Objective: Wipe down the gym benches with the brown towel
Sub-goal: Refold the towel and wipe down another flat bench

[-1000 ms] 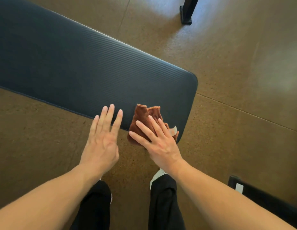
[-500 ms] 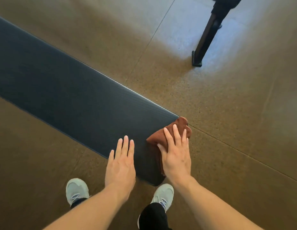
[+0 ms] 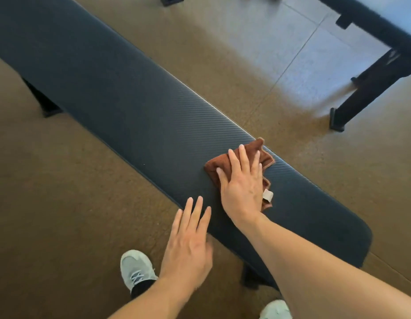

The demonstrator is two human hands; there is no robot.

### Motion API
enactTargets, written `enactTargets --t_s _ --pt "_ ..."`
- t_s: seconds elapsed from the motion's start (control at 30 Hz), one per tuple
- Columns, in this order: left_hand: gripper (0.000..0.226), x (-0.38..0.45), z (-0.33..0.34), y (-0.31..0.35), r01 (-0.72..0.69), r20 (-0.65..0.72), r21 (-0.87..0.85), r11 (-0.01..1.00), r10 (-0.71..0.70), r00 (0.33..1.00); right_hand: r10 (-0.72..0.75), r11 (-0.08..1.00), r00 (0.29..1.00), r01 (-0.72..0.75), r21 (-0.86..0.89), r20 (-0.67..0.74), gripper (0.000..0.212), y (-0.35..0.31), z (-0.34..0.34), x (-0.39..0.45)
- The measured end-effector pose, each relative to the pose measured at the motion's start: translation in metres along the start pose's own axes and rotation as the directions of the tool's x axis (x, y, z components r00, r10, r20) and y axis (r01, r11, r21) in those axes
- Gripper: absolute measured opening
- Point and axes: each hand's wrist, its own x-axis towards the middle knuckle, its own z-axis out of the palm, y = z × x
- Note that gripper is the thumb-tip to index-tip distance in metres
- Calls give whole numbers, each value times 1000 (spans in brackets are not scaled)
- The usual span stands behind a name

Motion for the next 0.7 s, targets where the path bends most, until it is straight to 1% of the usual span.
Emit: enactTargets --t_s 0.07,0.13,0.23,0.33,0.43,0.5,0.53,0.57,0.6,0.63,0.67,0.7 --pt "76 7 -28 -47 23 -36 -14 1000 -23 999 -47 998 999 46 -35 -12 56 -53 21 6" --pt "77 17 -55 -92 9 -61 -16 1000 -10 998 -78 995 997 78 -62 10 57 -99 38 15" --pt "77 37 -97 -148 2 -87 27 1000 0 996 -119 989 992 122 -86 38 57 -142 49 36" --pt "76 65 -134 -184 47 -137 48 998 -40 990 -125 984 991 130 -117 54 57 -150 52 54" --pt "80 87 -161 -196 24 -115 50 998 -18 993 -119 985 992 123 -124 39 59 -148 51 54" --pt "83 100 -173 -194 12 -91 51 999 -7 996 -106 992 994 107 -70 16 68 -149 50 54" --pt "84 108 -179 -193 8 -76 51 999 -4 997 -44 999 999 44 -29 -6 79 -150 47 55" --pt "85 115 -185 -192 8 -60 52 999 -5 998 76 997 996 -75 26 -41 92 -152 43 56" --pt "86 123 -191 -192 15 -52 55 998 -12 999 233 970 970 -226 88 -71 104 -155 39 57" --pt "86 132 -198 -193 25 -43 62 998 -22 999 375 921 924 -362 141 -75 112 -158 36 59" --pt "87 142 -206 -196 34 -34 77 996 -31 999 464 878 884 -450 162 -61 115 -163 35 61" --pt "89 155 -216 -201 39 -28 100 994 -36 999 501 858 864 -488 157 -53 115 -166 36 63"
